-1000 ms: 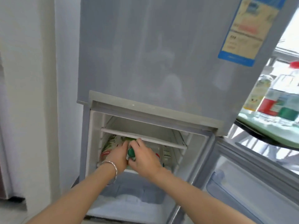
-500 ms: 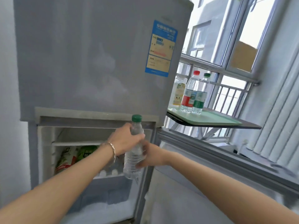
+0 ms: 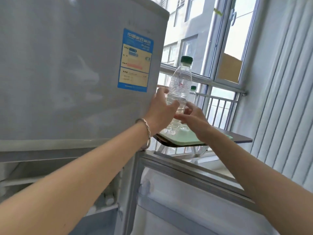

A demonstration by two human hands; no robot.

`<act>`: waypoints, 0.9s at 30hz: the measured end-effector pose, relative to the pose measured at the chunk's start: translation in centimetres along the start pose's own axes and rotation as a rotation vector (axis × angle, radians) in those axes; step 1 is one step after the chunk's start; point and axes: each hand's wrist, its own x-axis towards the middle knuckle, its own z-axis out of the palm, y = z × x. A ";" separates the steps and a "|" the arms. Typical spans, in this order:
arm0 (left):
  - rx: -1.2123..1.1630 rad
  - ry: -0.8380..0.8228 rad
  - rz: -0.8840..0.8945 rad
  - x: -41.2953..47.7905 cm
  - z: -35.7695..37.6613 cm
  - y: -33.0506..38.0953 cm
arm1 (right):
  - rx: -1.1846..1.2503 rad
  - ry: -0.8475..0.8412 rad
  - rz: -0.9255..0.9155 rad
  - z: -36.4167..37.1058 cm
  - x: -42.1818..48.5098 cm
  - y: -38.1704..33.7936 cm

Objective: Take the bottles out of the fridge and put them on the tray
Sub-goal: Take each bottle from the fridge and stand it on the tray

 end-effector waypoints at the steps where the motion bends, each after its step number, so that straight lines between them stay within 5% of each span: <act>1: 0.019 -0.017 -0.023 0.6 0.8 -0.3 | 0.002 0.035 0.001 0.0 0.9 0.5; 19: 0.091 -0.220 -0.316 5.5 4.8 -7.2 | -0.006 -0.066 0.141 3.8 9.3 7.9; 23: 0.210 -0.255 -0.269 3.8 4.1 -6.1 | -0.039 0.118 0.110 4.3 7.6 6.6; 27: 0.316 -0.271 -0.183 0.5 1.4 -3.8 | -0.149 0.281 -0.133 4.6 3.1 3.7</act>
